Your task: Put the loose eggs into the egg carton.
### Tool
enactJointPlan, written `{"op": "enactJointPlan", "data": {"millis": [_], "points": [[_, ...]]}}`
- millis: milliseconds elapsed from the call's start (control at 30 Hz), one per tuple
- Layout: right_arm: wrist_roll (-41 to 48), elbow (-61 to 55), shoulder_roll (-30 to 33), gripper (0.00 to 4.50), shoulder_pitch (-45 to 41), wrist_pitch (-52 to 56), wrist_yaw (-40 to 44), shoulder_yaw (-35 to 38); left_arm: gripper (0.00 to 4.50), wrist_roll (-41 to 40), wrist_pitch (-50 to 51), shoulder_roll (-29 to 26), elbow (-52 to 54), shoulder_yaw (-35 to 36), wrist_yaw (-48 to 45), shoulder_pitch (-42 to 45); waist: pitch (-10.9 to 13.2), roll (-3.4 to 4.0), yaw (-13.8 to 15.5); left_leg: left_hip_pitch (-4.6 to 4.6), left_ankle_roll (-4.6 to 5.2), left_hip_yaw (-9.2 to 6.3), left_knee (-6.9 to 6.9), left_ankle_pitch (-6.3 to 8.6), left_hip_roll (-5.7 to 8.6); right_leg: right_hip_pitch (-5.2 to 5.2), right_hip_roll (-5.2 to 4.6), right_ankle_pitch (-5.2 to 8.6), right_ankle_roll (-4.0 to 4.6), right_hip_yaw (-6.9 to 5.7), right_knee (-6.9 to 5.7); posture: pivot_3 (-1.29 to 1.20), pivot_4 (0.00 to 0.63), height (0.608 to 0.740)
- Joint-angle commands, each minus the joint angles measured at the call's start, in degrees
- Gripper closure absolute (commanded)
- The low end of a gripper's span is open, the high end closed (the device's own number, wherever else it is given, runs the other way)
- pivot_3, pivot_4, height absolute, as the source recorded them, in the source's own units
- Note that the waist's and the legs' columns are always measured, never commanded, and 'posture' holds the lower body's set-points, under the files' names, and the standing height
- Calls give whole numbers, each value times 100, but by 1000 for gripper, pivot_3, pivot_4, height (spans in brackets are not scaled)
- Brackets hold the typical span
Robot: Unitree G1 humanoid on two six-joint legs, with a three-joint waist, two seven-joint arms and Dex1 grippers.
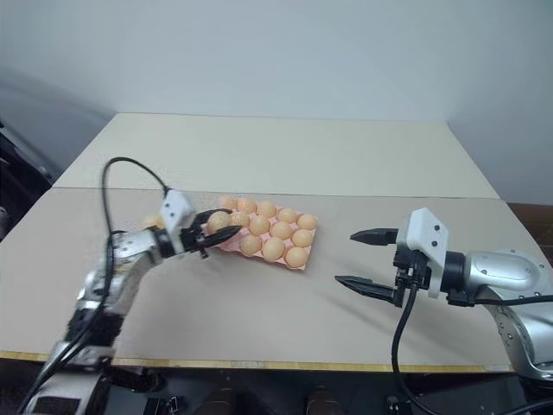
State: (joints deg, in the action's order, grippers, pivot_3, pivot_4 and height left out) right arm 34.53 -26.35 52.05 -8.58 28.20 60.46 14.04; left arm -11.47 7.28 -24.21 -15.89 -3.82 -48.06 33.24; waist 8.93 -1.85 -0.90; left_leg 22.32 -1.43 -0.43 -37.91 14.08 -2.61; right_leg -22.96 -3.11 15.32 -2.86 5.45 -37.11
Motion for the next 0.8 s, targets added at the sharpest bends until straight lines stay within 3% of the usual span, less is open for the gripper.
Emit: {"op": "enactJointPlan", "data": {"millis": [33,67,100,167,333,567,800], "points": [[86,-143,14,0,-35,-55,-79,169,2555,419,-454,68,-578,-122,256,355,0,0,-16,1,0,0,0,0,0,-3,1,0,0,1,-1,0,150,740],[101,-170,18,0,-9,-31,-111,198,2555,466,-515,100,-700,-148,260,416,0,0,-17,1,0,0,0,0,0,-5,1,0,0,1,-2,0,150,740],[115,-194,26,0,15,-10,-139,224,2001,484,-561,121,-786,-154,246,460,0,0,-15,1,1,-1,0,0,0,-4,1,0,0,1,-2,0,150,740],[145,-241,38,0,66,19,-188,279,1615,407,-546,144,-821,-105,157,509,0,0,-3,1,1,-1,0,0,1,-2,0,0,0,1,-2,0,150,740],[204,-315,45,0,138,20,-267,346,10,100,-333,126,-482,96,-42,493,0,0,12,2,0,-1,0,0,2,-2,-1,-1,-2,0,-2,0,150,740],[169,-233,-5,0,72,-59,-257,233,10,-460,298,-315,470,623,-238,273,0,0,-33,2,0,-2,0,0,0,-5,0,-1,-2,0,-4,0,150,740],[180,-95,-60,0,-31,-103,-125,107,10,-1320,611,-1724,1233,1521,-1320,-591,0,1,-138,0,0,-1,1,0,-4,-4,-1,-1,-2,-1,-4,0,150,740]]}}
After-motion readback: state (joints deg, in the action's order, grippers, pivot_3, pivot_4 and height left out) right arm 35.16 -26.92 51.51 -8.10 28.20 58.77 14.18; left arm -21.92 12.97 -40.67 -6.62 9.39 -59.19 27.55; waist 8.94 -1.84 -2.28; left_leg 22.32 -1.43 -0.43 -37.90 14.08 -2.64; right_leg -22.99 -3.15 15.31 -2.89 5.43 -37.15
